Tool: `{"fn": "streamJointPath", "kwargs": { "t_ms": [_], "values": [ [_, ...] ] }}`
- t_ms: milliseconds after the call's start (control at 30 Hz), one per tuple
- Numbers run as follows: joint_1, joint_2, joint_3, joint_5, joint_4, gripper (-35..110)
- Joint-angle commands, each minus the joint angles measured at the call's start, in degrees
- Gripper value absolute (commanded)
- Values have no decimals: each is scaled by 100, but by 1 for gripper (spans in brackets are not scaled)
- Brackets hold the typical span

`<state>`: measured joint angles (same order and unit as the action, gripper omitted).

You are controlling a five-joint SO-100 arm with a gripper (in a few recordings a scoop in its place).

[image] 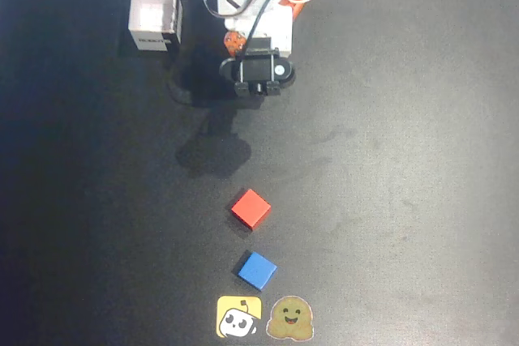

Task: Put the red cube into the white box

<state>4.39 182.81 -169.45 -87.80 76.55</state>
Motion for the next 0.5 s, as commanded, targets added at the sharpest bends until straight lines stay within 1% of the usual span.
{"fn": "streamJointPath", "kwargs": {
  "t_ms": [0,467],
  "values": [
    [26,26,18,44,18,0],
    [53,26,18,44,-26,0]
  ]
}}
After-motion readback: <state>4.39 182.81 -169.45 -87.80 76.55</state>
